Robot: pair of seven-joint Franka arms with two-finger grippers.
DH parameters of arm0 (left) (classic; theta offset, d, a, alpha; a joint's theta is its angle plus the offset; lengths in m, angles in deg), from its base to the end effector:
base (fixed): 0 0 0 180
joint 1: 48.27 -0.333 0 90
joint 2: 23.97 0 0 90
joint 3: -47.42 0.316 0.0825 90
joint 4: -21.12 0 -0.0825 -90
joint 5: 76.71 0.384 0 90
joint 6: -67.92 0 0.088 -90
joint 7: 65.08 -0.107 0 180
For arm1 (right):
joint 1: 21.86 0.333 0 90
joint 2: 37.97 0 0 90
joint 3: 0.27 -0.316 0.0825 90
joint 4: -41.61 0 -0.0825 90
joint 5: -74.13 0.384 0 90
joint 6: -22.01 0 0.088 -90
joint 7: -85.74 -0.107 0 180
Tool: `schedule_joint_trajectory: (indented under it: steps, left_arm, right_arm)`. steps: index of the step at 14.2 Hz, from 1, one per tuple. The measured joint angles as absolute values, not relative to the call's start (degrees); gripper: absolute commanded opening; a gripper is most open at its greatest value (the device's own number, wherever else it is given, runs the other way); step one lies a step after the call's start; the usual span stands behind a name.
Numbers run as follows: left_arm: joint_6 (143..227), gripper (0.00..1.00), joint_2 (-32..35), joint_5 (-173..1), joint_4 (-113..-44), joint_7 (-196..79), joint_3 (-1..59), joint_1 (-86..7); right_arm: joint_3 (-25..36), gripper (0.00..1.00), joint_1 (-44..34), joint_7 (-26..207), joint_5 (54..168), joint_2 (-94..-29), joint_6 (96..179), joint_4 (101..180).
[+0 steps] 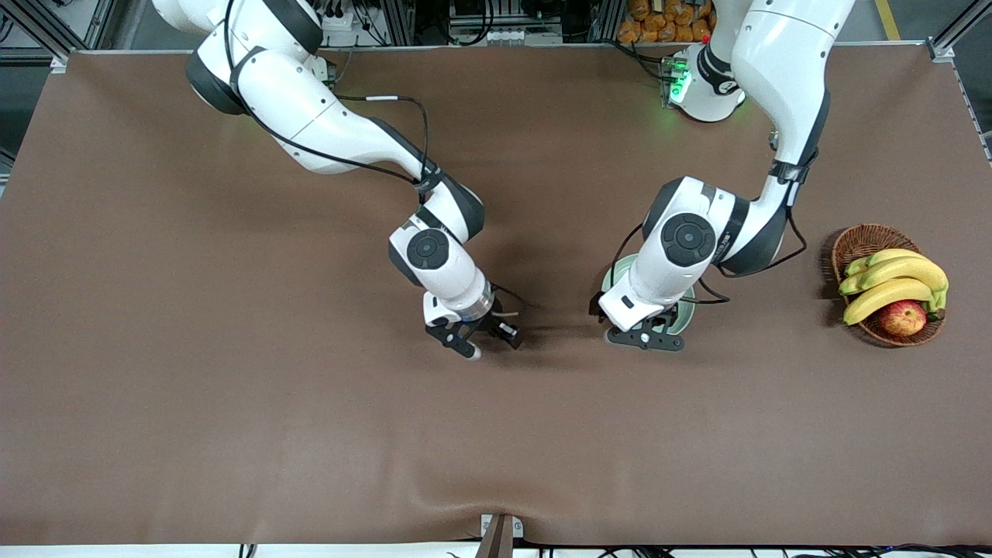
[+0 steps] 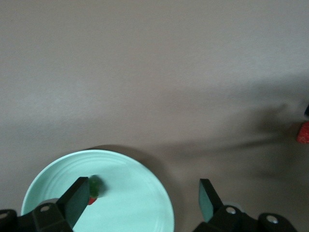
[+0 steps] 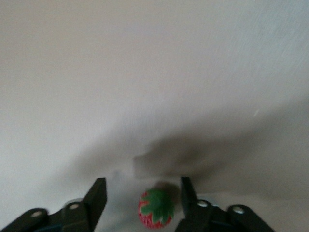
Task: Collect all strawberries into plate
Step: 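Set the third strawberry mid-table with the right gripper while the left gripper withdraws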
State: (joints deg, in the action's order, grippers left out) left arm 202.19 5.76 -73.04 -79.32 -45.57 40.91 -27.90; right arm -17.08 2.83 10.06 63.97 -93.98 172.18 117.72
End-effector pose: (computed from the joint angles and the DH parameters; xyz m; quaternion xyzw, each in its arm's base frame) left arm 0.6018 -0.2959 0.2833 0.9963 -0.0772 0.0331 0.0186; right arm 0.6125 0.4650 0.1911 -0.9352 0.3023 -0.0481 0.1780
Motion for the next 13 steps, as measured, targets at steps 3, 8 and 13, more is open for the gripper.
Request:
schedule_joint_trajectory:
  steps: [3, 8, 13]
  left_arm:
    - [202.47, 1.00, 7.31, -73.04, -77.00, -45.56, 40.57, -27.39]
    - [208.18, 1.00, 13.90, -73.10, -70.69, -42.95, 40.29, -22.02]
    - [222.24, 1.00, 20.50, -73.10, -69.21, -42.32, 40.28, -19.39]
  right_arm:
    - [-18.14, 1.00, -2.07, 15.85, 63.98, -90.42, 161.10, 116.28]
    - [-32.89, 1.00, -23.12, 32.36, 63.96, -85.62, 143.98, 116.13]
    - [-52.19, 1.00, -47.66, 42.55, 57.92, -83.78, 128.22, 116.72]
